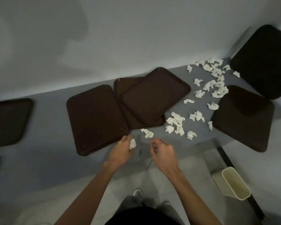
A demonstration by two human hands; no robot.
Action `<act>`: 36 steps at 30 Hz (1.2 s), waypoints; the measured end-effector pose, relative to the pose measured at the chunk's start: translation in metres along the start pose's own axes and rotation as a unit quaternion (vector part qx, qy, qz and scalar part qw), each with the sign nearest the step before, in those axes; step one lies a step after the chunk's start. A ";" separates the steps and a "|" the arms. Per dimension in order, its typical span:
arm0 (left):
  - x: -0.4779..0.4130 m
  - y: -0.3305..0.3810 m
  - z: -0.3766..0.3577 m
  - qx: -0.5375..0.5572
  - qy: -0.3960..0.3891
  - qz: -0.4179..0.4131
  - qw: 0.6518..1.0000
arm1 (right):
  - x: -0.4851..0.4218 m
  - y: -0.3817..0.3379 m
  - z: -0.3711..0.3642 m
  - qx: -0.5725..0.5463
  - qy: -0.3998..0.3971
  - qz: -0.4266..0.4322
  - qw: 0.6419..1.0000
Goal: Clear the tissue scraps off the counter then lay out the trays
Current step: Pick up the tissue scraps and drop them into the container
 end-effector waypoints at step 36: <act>-0.028 0.012 -0.011 0.124 0.051 0.002 0.991 | -0.049 0.083 -0.040 -0.024 0.005 -0.180 0.983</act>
Point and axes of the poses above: each hand's wrist, its own x-axis away from the middle knuckle, its own z-axis out of the back of the hand, y = z × x, the point moved 3 cm from there along -x, towards the middle knuckle, and after that the axes turned 11 degrees about -x, right-handed, at the moved point
